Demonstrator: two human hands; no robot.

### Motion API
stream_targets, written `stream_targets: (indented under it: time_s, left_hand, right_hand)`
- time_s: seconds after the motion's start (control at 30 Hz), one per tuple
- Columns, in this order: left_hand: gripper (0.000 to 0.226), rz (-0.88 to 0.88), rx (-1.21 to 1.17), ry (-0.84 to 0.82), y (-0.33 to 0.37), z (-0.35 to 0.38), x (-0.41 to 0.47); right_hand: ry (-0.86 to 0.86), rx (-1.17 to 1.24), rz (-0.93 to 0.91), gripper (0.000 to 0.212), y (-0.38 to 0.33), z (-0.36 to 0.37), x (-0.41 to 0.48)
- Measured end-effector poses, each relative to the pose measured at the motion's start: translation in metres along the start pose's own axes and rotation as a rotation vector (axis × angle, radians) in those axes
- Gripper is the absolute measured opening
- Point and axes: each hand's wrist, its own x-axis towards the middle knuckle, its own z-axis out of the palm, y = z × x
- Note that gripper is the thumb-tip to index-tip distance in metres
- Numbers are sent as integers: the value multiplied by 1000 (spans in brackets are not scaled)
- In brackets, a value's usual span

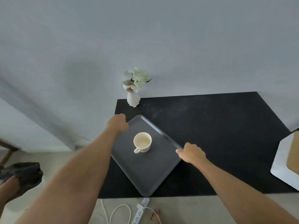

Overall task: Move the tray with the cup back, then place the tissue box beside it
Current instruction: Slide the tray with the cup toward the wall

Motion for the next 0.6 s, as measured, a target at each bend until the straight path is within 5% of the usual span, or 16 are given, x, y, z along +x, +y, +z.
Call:
stream_targets:
  time_s: [0.17, 0.6]
  left_hand:
    - [25, -96, 2, -73, -27, 24, 13]
    - [38, -126, -61, -121, -62, 77, 42]
  right_hand:
    - [-124, 91, 165, 44, 9, 32, 2]
    - [-307, 797, 373, 29, 3, 83, 11]
